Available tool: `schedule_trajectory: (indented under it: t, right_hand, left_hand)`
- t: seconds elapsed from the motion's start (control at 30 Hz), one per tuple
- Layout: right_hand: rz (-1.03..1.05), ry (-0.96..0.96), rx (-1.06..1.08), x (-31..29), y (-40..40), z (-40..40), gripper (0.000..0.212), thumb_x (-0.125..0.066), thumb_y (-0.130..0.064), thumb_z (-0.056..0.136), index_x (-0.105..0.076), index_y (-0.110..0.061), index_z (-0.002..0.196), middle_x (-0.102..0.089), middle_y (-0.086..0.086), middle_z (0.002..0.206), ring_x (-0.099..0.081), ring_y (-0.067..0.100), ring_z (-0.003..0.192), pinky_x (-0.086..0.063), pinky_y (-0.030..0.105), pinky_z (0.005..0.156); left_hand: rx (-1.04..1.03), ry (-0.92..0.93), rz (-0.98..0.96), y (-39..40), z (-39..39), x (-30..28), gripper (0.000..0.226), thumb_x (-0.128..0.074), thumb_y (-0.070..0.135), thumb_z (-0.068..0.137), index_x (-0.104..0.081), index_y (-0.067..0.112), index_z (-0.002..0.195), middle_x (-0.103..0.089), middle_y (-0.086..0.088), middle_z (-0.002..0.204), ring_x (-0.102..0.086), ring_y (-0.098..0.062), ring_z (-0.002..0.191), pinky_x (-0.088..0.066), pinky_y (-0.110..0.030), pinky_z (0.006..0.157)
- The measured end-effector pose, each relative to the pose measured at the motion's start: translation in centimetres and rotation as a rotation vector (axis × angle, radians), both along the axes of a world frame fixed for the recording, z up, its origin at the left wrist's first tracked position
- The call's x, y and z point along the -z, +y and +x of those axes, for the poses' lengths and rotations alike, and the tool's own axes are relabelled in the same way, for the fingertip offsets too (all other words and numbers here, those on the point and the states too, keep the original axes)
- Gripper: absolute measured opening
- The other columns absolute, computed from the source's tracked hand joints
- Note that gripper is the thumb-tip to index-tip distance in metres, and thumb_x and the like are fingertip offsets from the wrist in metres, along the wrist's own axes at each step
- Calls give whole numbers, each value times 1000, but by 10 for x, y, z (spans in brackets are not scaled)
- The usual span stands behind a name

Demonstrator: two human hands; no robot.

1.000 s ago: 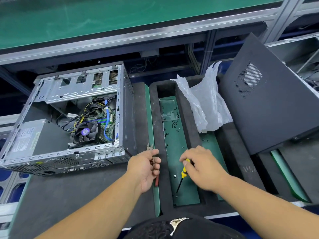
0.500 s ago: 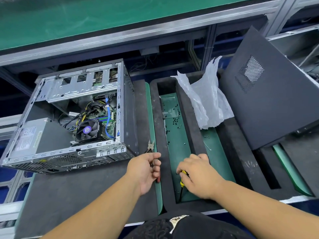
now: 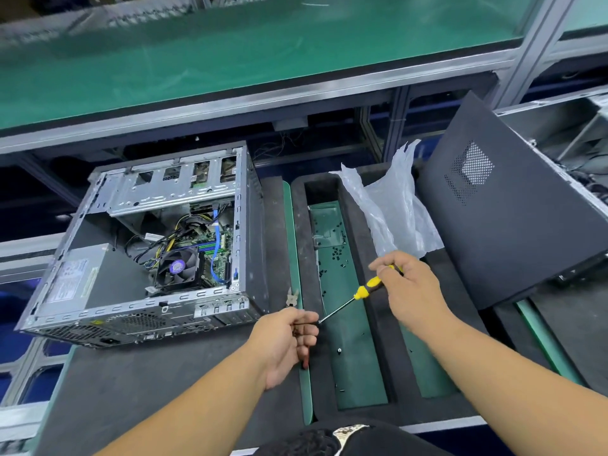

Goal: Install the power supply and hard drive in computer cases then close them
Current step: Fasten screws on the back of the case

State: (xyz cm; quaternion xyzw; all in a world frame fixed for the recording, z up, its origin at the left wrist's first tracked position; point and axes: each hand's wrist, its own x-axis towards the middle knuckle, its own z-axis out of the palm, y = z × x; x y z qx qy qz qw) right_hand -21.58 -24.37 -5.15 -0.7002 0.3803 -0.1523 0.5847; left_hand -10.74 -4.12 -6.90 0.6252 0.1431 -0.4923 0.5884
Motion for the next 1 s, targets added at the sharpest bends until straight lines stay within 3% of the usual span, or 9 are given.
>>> schedule_trajectory:
  t: [0.17, 0.33, 0.43, 0.57, 0.67, 0.8, 0.93, 1.0]
  right_hand:
    - [90, -8, 97, -11, 9, 6, 27, -55, -20, 97, -71, -34, 82, -71, -9, 69, -31, 10, 39, -29, 17, 38]
    - [84, -14, 176, -23, 21, 3, 27, -56, -20, 96, -71, -37, 81, -75, -8, 74, -29, 9, 38, -28, 17, 37]
    - [68, -11, 214, -28, 30, -1, 25, -56, -22, 95, -70, -39, 84, -76, -10, 75, -30, 8, 42, -32, 17, 38]
    - [78, -12, 280, -28, 45, -3, 23, -58, -25, 94, -73, -40, 85, -73, -13, 74, -35, 8, 47, -35, 24, 49]
    - [94, -46, 305, -31, 62, -1, 20, -60, -25, 94, -76, -37, 87, -66, -20, 72, -50, 3, 58, -41, 28, 65]
    - [150, -115, 338, -37, 90, 1, 21, -59, -20, 96, -77, -31, 90, -72, -6, 84, -53, 6, 60, -45, 34, 69]
    - [231, -240, 386, -53, 116, 5, 24, -59, -15, 99, -78, -26, 89, -75, 3, 85, -55, 7, 62, -44, 32, 70]
    - [217, -258, 391, -62, 130, 10, 21, -60, -18, 99, -77, -25, 90, -76, 7, 89, -54, 8, 64, -46, 33, 70]
  left_hand:
    - [-49, 111, -236, 2, 6, -16, 32, -55, 21, 99, -80, 2, 92, -67, -14, 81, -59, -18, 61, -46, -26, 54]
    - [-28, 54, -253, 10, 10, -25, 22, -59, -2, 96, -80, 0, 90, -68, -14, 79, -61, -17, 62, -51, -23, 53]
    - [-19, 80, -271, 17, 13, -30, 16, -63, -4, 93, -78, 0, 91, -68, -14, 77, -61, -16, 60, -52, -23, 52]
    - [-38, 106, -313, 29, 13, -36, 7, -68, 5, 89, -71, 2, 95, -68, -14, 80, -62, -17, 63, -54, -23, 54]
    - [-65, 105, -345, 41, 15, -44, 23, -74, 9, 79, -69, -1, 99, -70, -18, 85, -65, -20, 67, -57, -24, 57]
    - [-49, 46, -412, 58, 17, -60, 31, -76, 12, 76, -67, -3, 102, -70, -19, 87, -67, -19, 68, -57, -24, 59]
    - [-70, -94, -457, 72, 22, -83, 8, -64, 8, 97, -64, 0, 99, -72, -19, 87, -68, -17, 68, -57, -23, 59]
    - [-75, -201, -448, 79, 28, -92, 9, -59, 7, 101, -62, 1, 95, -71, -15, 81, -66, -14, 64, -57, -22, 58]
